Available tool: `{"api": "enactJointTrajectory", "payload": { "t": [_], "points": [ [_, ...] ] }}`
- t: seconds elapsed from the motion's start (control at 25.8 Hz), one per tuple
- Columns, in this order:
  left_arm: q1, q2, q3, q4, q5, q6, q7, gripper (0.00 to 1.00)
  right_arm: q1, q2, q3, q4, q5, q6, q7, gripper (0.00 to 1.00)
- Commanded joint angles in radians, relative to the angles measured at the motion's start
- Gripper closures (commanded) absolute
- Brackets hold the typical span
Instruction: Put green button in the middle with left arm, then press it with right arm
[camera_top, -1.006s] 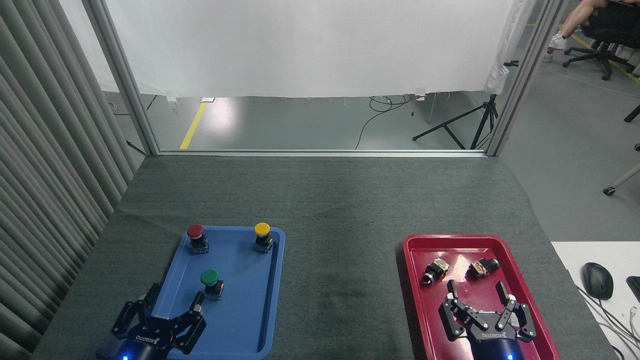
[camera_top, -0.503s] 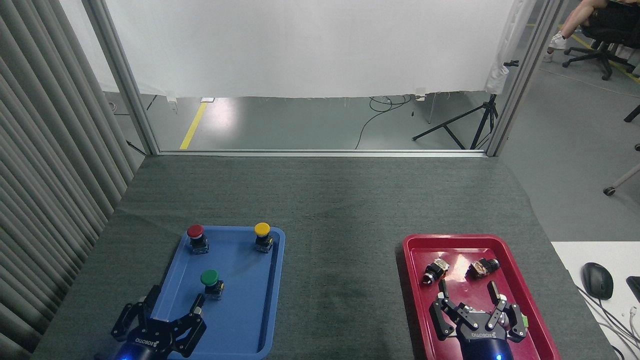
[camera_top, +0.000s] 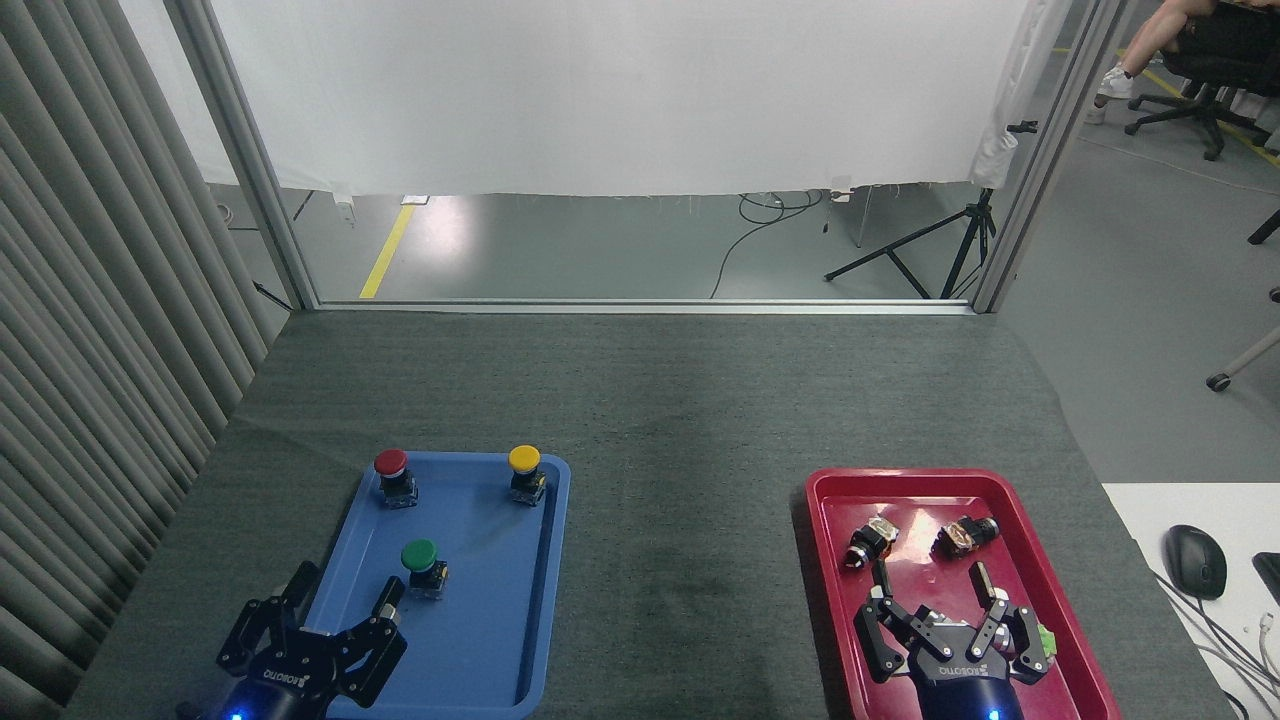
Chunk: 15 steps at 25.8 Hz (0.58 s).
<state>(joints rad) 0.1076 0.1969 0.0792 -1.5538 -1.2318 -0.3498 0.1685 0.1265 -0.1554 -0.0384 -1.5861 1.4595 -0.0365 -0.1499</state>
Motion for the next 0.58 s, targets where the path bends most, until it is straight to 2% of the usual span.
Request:
{"api": "enactJointTrajectory", "payload": {
  "t": [0.0, 0.12, 0.23, 0.43, 0.54],
  "points": [
    [0.000, 0.001, -0.001, 0.001, 0.002, -0.002, 0.000, 0.01, 0.001, -0.003, -0.001, 0.000, 0.001, 0.003, -0.003, 0.00],
    [0.000, 0.001, 0.001, 0.003, 0.002, -0.002, 0.000, 0.01, -0.001, -0.001, -0.001, 0.000, 0.012, 0.003, -0.005, 0.00],
    [0.001, 0.003, 0.002, 0.000, 0.002, -0.003, 0.000, 0.01, -0.001, 0.004, -0.001, 0.000, 0.082, 0.004, -0.005, 0.00],
    [0.006, -0.001, 0.031, 0.001, 0.005, -0.037, 0.003, 0.01, -0.001, 0.013, 0.000, 0.000, 0.082, 0.010, -0.005, 0.00],
    [-0.003, -0.008, 0.028, 0.053, -0.014, -0.006, 0.002, 0.01, -0.001, 0.019, 0.000, 0.000, 0.076, 0.012, -0.002, 0.00]
  ]
}}
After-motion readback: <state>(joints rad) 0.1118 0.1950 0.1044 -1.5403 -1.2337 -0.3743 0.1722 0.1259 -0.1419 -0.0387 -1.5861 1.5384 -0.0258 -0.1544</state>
